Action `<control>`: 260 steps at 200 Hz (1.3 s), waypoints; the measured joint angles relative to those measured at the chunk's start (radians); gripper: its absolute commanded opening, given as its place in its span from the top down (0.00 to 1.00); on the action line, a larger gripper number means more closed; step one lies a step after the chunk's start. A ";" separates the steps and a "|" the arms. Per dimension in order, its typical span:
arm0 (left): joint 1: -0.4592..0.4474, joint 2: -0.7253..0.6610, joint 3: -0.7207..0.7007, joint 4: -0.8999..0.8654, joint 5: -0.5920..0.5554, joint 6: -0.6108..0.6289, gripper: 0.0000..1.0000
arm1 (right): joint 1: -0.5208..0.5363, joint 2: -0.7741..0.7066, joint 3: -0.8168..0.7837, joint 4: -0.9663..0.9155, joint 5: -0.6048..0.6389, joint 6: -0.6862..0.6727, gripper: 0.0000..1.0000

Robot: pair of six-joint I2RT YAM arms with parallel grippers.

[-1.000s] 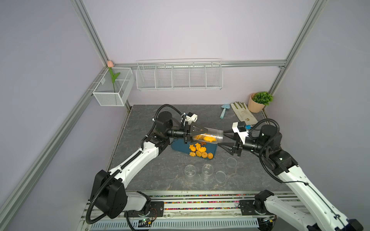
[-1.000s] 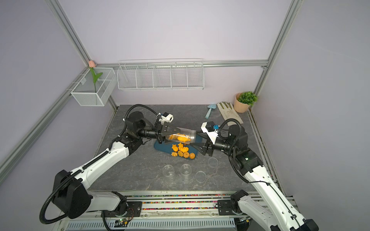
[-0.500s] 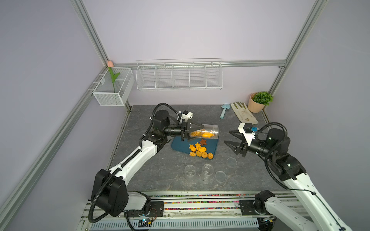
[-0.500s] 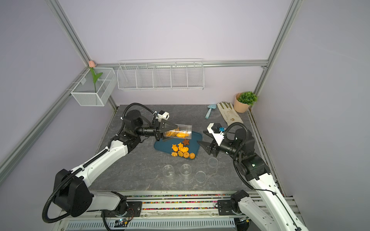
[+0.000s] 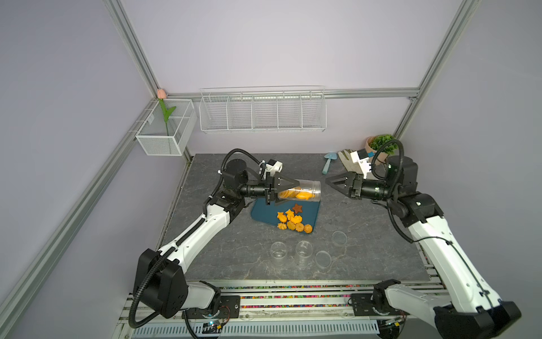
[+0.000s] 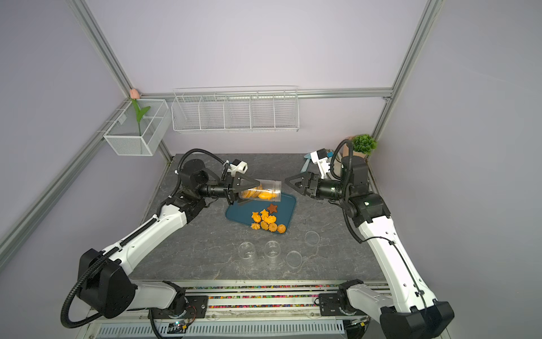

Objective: Pour the cookies out of the jar
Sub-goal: Unscrew the lid from the jar.

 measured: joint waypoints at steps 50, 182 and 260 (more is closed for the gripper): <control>0.008 0.002 0.000 0.002 -0.001 -0.011 0.41 | 0.019 0.053 -0.076 0.177 -0.112 0.182 0.11; 0.003 0.016 0.006 0.016 -0.004 -0.015 0.41 | 0.023 0.052 -0.066 0.203 -0.134 0.221 0.11; 0.001 0.018 0.006 0.015 -0.005 -0.015 0.41 | 0.074 0.056 -0.066 0.222 -0.163 0.245 0.08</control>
